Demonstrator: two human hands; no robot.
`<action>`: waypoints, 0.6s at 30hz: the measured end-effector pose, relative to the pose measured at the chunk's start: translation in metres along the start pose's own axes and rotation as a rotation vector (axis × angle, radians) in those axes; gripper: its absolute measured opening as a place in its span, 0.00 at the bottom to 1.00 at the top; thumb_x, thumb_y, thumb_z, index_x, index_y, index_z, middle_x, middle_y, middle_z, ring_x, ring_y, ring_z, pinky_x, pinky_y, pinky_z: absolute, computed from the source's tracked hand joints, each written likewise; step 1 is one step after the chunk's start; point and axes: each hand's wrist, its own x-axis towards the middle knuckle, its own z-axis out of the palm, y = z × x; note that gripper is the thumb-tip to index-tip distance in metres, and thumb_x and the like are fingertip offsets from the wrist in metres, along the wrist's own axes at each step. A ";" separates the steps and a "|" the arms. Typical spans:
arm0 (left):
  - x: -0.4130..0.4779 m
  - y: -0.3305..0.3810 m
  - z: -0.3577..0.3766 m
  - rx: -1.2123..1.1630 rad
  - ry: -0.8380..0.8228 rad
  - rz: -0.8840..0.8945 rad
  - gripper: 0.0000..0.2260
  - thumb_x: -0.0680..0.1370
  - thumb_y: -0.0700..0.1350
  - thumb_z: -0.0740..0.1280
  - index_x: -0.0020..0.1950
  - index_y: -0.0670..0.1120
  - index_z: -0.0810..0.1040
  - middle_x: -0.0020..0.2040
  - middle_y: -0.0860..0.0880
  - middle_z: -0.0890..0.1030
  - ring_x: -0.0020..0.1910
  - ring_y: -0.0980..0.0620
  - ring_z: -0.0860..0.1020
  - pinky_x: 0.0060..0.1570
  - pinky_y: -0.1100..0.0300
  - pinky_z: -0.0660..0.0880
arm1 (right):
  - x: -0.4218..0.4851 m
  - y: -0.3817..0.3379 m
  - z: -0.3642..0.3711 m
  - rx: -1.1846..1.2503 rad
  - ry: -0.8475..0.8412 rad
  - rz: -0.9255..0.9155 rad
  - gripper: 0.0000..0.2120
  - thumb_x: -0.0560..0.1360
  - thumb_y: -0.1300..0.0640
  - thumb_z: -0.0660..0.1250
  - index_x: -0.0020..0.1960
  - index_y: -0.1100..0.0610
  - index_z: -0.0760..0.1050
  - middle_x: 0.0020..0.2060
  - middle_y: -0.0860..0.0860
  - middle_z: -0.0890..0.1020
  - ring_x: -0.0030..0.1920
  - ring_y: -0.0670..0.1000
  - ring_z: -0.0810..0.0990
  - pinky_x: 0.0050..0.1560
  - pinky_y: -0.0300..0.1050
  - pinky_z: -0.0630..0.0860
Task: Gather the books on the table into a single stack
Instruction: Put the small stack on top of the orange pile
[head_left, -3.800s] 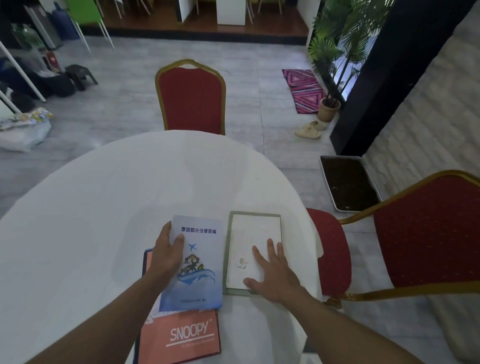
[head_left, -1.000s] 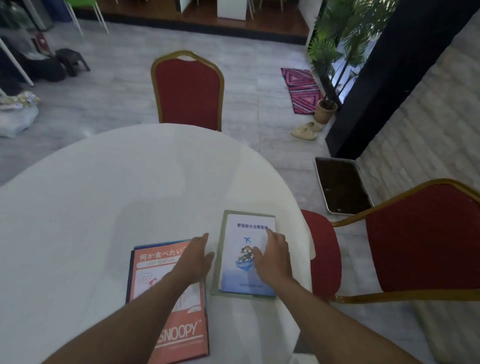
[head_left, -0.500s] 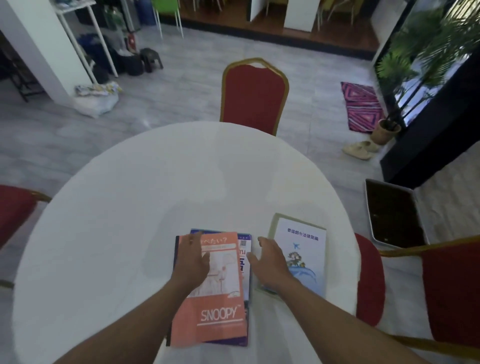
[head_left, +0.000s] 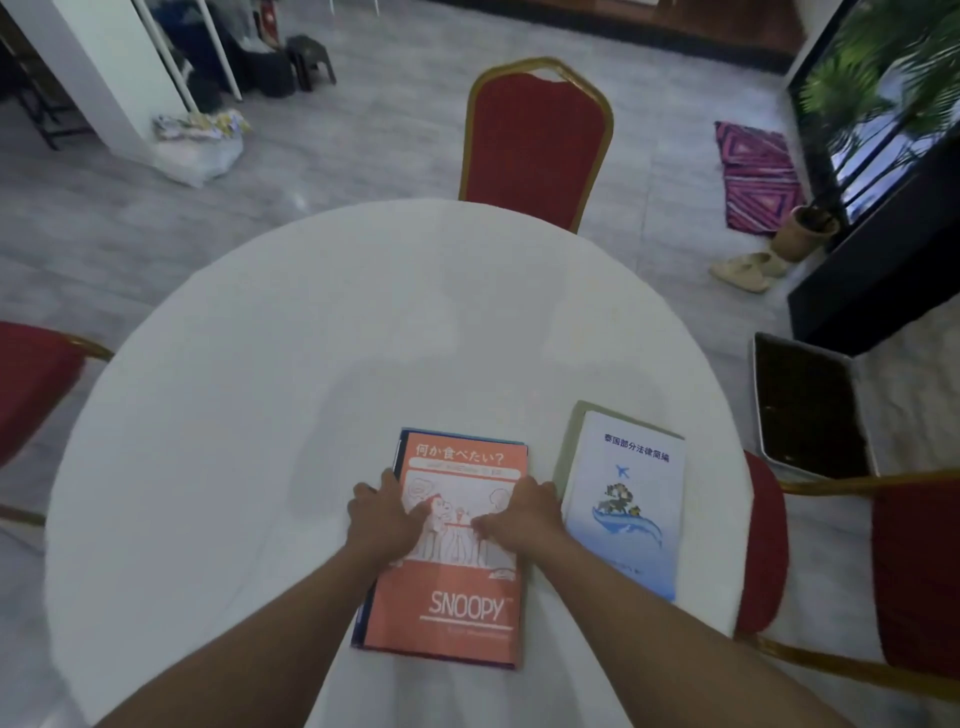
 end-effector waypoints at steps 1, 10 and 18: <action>0.000 0.001 -0.001 -0.020 0.004 -0.013 0.33 0.73 0.65 0.66 0.71 0.48 0.63 0.66 0.40 0.70 0.64 0.38 0.73 0.59 0.47 0.74 | 0.001 -0.001 0.001 -0.014 -0.004 0.018 0.35 0.67 0.44 0.78 0.67 0.58 0.72 0.63 0.58 0.74 0.67 0.58 0.72 0.66 0.46 0.72; 0.000 -0.001 -0.012 -0.641 -0.139 -0.233 0.17 0.72 0.46 0.71 0.57 0.45 0.73 0.51 0.44 0.83 0.40 0.42 0.85 0.38 0.47 0.84 | 0.003 -0.009 0.007 0.096 0.062 0.098 0.42 0.62 0.50 0.82 0.68 0.57 0.64 0.65 0.56 0.70 0.66 0.57 0.73 0.64 0.49 0.76; -0.037 0.006 -0.056 -0.942 -0.053 -0.089 0.11 0.77 0.39 0.67 0.57 0.44 0.68 0.47 0.42 0.83 0.40 0.44 0.85 0.33 0.54 0.81 | -0.018 -0.018 -0.016 0.572 -0.120 -0.142 0.34 0.70 0.65 0.75 0.62 0.52 0.54 0.57 0.52 0.76 0.51 0.51 0.83 0.47 0.49 0.85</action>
